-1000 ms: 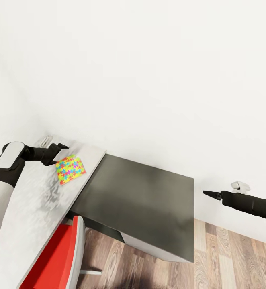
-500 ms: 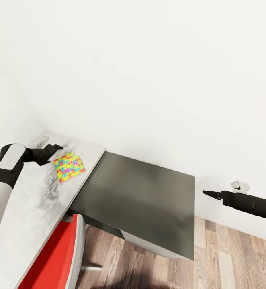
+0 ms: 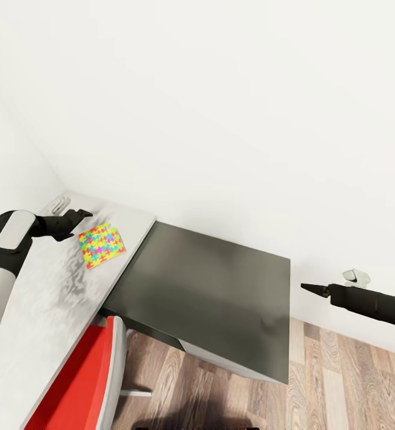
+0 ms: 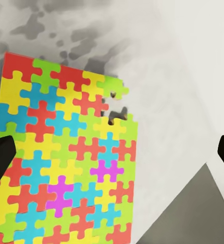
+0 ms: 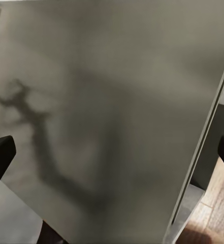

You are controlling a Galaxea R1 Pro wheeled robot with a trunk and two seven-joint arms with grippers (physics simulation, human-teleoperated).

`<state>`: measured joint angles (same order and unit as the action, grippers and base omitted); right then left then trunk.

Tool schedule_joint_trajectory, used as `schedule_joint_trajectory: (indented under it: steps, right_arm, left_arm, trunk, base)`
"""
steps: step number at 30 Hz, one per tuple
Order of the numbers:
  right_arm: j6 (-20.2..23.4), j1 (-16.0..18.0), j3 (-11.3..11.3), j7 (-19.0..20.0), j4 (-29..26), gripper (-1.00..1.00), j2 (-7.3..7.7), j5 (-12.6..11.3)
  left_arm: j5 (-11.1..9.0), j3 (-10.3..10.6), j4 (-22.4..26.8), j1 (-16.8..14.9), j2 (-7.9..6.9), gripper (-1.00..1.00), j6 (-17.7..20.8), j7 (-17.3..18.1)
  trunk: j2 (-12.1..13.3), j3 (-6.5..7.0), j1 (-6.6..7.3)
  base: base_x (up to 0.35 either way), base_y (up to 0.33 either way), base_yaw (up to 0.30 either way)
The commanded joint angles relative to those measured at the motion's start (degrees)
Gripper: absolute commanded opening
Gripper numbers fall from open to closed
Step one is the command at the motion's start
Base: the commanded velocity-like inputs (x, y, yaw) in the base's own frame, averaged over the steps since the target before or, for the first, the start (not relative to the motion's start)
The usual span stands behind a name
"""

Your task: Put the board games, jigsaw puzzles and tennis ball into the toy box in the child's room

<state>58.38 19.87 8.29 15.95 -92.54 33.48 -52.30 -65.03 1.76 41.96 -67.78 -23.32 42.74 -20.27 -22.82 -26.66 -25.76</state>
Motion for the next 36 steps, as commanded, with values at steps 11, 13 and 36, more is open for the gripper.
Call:
schedule_joint_trajectory:
  steps: [11, 13, 36]
  right_arm:
    - [0.2, 0.1, 0.1, 0.6, 0.0, 1.00, 0.00, 0.5]
    - [0.2, 0.0, 0.1, 0.6, 0.0, 1.00, 0.00, 0.5]
    - [0.2, 0.0, 0.3, 1.4, 0.0, 1.00, 0.06, 0.5]
  left_arm:
    - [-0.4, 0.3, 0.1, -0.8, -0.13, 1.00, -0.1, -0.2]
    - [-0.2, 0.3, 0.1, -0.8, -0.14, 1.00, -0.1, -0.2]
    - [1.7, 0.3, 0.0, -0.7, -0.08, 1.00, -0.7, -0.1]
  trunk:
    - [-0.1, -1.12, -0.03]
    - [-0.1, -1.31, -0.03]
    - [-0.1, -3.45, -0.03]
  base:
    - [0.000, 0.000, 0.000]
    - [0.000, 0.000, 0.000]
    - [0.000, 0.000, 0.000]
